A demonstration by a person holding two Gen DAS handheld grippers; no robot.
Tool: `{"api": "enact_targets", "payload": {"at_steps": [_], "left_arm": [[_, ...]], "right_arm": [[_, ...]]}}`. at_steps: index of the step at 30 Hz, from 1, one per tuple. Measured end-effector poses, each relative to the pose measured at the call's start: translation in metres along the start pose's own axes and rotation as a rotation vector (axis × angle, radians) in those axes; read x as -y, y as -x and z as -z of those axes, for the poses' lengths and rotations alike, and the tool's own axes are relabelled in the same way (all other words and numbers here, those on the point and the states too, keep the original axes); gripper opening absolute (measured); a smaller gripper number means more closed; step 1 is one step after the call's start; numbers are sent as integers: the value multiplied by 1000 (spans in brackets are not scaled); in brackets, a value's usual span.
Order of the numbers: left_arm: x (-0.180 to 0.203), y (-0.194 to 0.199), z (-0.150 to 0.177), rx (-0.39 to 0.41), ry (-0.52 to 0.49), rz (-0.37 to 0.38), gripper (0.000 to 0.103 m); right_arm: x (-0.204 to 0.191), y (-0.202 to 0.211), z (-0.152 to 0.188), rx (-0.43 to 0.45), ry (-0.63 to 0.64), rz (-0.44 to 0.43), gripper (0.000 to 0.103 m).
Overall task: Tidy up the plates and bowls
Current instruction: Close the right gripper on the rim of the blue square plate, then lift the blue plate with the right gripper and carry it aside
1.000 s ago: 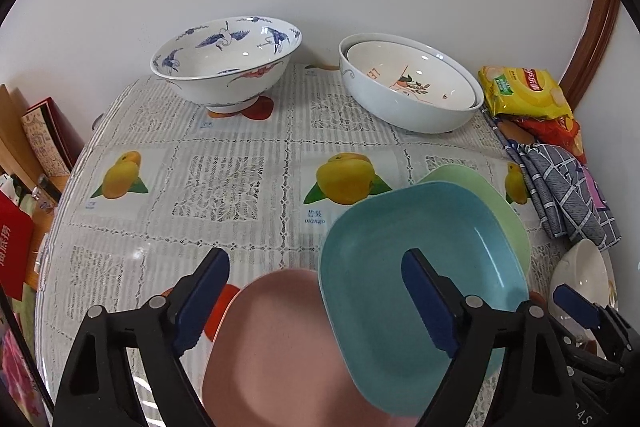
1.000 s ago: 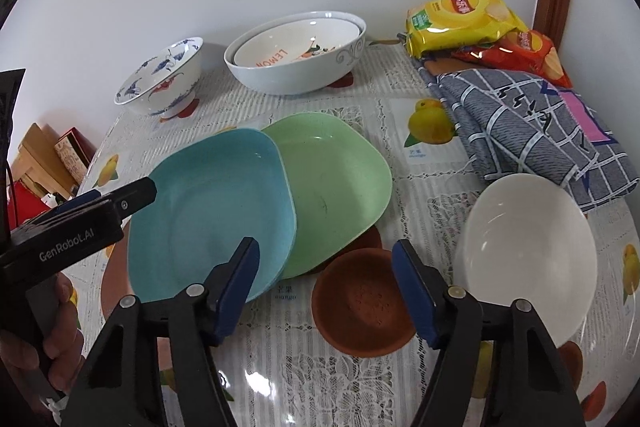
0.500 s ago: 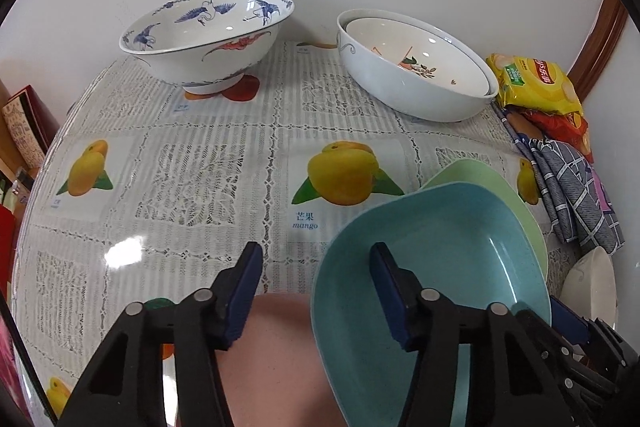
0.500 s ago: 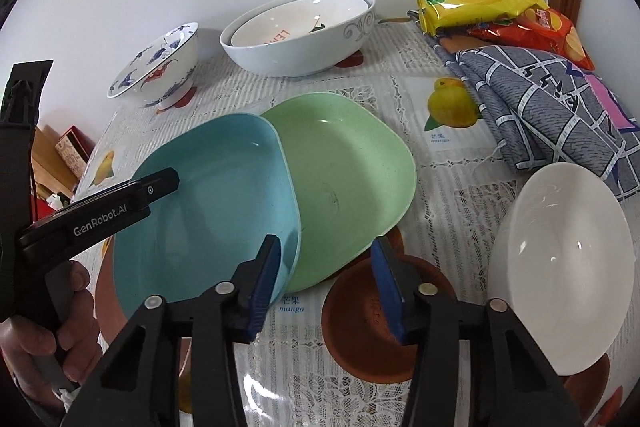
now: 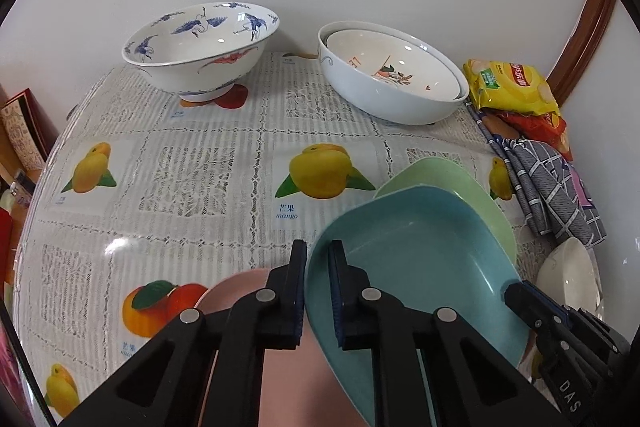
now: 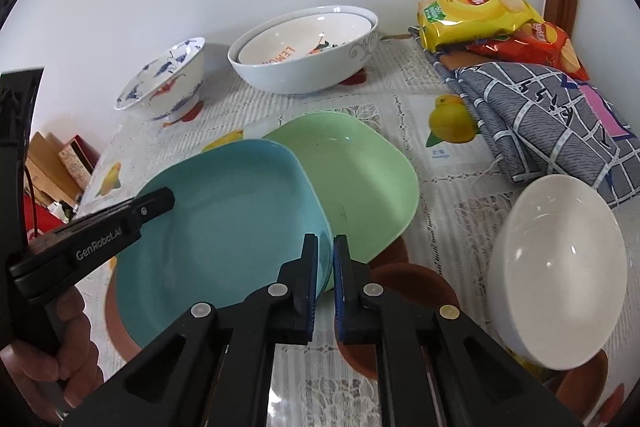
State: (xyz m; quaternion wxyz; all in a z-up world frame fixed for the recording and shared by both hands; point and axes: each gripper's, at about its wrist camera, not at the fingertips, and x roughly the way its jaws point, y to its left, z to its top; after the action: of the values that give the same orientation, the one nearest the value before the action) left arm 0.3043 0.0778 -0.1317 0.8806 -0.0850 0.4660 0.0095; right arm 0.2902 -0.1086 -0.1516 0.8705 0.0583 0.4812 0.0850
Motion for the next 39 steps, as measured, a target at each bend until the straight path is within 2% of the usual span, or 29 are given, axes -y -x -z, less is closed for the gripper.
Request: {"api": "enact_targets", "payload": {"at_steps": [13, 22, 30, 39], "left_arm": [[-1, 64, 18, 58, 46, 12, 9], [-4, 99, 31, 97, 71, 19, 9], [-17, 114, 46, 105, 97, 12, 9], [-35, 105, 72, 65, 120, -10, 9]], "right_arm": [[-8, 64, 9, 88, 5, -27, 4], [-17, 92, 22, 118, 9, -34, 4], [-29, 102, 37, 114, 28, -47, 4], [-36, 86, 64, 59, 37, -60, 4]]}}
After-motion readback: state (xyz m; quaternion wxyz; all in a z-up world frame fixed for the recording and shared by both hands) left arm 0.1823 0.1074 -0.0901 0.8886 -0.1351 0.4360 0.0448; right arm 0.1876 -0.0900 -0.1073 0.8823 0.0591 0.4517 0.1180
